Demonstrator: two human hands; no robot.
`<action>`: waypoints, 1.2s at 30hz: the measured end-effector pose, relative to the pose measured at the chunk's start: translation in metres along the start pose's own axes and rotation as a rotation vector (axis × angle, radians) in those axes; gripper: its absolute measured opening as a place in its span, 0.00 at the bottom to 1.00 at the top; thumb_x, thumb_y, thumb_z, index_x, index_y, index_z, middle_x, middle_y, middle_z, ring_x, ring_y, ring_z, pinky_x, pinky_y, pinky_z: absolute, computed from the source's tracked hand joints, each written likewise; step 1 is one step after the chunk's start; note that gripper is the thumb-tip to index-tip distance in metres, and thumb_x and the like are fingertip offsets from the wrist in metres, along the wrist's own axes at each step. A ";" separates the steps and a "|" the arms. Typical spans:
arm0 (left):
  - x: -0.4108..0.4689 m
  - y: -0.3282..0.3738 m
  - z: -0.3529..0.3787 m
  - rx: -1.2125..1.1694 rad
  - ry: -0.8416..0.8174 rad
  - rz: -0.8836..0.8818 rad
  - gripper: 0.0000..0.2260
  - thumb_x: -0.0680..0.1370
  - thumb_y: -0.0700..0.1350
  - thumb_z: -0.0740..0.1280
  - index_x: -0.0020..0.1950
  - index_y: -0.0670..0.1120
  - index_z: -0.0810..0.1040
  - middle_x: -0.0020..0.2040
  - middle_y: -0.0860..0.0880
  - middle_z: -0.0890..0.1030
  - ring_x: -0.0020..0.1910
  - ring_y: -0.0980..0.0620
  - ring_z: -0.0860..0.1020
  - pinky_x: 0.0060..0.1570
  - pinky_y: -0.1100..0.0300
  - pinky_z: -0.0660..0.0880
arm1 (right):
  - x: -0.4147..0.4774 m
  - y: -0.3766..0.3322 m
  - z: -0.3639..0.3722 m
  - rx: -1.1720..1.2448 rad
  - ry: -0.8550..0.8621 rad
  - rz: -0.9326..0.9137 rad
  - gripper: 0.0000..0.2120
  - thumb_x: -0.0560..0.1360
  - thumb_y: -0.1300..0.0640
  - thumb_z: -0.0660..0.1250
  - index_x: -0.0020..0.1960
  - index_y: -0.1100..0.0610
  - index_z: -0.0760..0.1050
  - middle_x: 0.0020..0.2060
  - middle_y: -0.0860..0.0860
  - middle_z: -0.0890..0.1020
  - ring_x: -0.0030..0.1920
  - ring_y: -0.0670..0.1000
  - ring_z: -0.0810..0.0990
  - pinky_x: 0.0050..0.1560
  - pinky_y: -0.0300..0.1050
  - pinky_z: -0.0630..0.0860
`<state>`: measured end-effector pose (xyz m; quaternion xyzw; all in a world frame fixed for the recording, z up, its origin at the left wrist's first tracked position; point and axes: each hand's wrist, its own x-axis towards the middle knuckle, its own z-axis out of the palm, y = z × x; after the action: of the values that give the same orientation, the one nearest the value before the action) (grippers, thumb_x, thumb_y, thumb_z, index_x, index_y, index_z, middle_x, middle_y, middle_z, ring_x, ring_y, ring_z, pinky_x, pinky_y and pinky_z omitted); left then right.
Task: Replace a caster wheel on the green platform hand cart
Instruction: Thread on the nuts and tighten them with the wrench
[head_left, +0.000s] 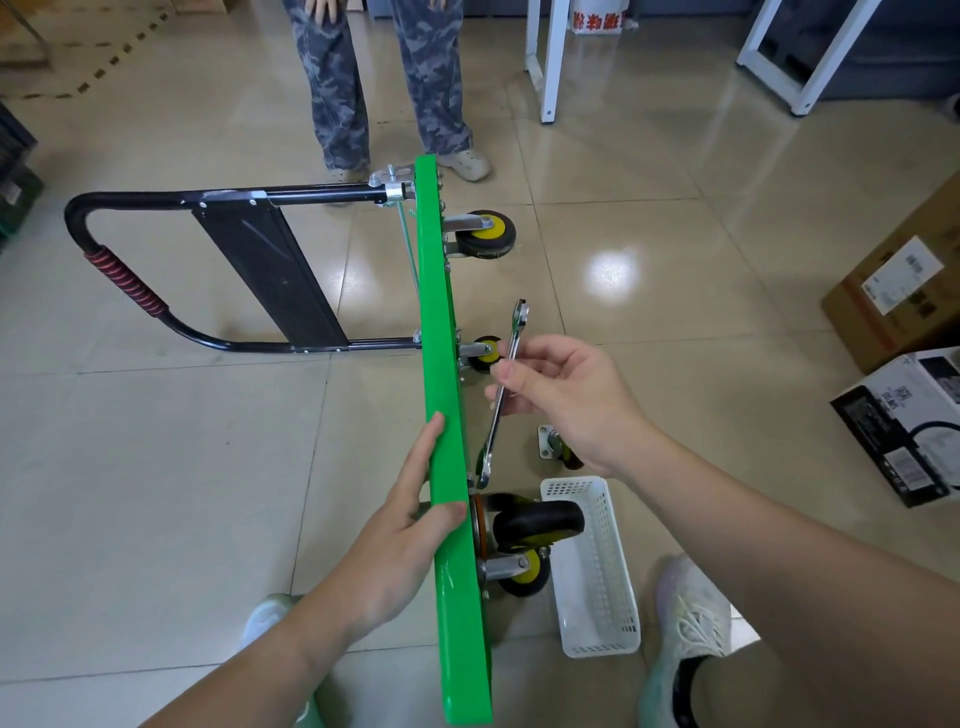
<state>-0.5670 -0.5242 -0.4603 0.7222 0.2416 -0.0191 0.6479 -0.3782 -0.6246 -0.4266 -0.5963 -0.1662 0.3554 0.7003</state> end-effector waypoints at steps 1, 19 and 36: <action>0.000 -0.001 0.001 -0.006 0.003 0.004 0.33 0.85 0.38 0.59 0.77 0.71 0.50 0.58 0.86 0.67 0.53 0.80 0.74 0.49 0.81 0.68 | -0.005 -0.001 0.001 -0.015 -0.014 -0.036 0.11 0.74 0.69 0.71 0.56 0.64 0.79 0.44 0.57 0.85 0.43 0.54 0.85 0.48 0.52 0.84; 0.003 -0.006 0.003 -0.020 0.028 0.036 0.33 0.76 0.52 0.62 0.70 0.83 0.54 0.76 0.57 0.70 0.56 0.47 0.83 0.60 0.48 0.79 | -0.041 0.008 0.009 -0.234 -0.188 -0.198 0.11 0.69 0.72 0.75 0.51 0.65 0.80 0.45 0.58 0.85 0.46 0.52 0.84 0.55 0.49 0.82; 0.001 -0.004 0.010 0.057 0.092 0.039 0.32 0.86 0.47 0.60 0.70 0.83 0.50 0.72 0.58 0.74 0.51 0.43 0.83 0.53 0.52 0.81 | -0.042 0.025 0.030 -0.371 -0.058 -0.290 0.16 0.70 0.64 0.77 0.41 0.42 0.80 0.42 0.48 0.85 0.46 0.53 0.85 0.54 0.53 0.82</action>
<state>-0.5650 -0.5334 -0.4658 0.7449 0.2564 0.0196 0.6156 -0.4344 -0.6315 -0.4353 -0.6743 -0.3326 0.2314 0.6173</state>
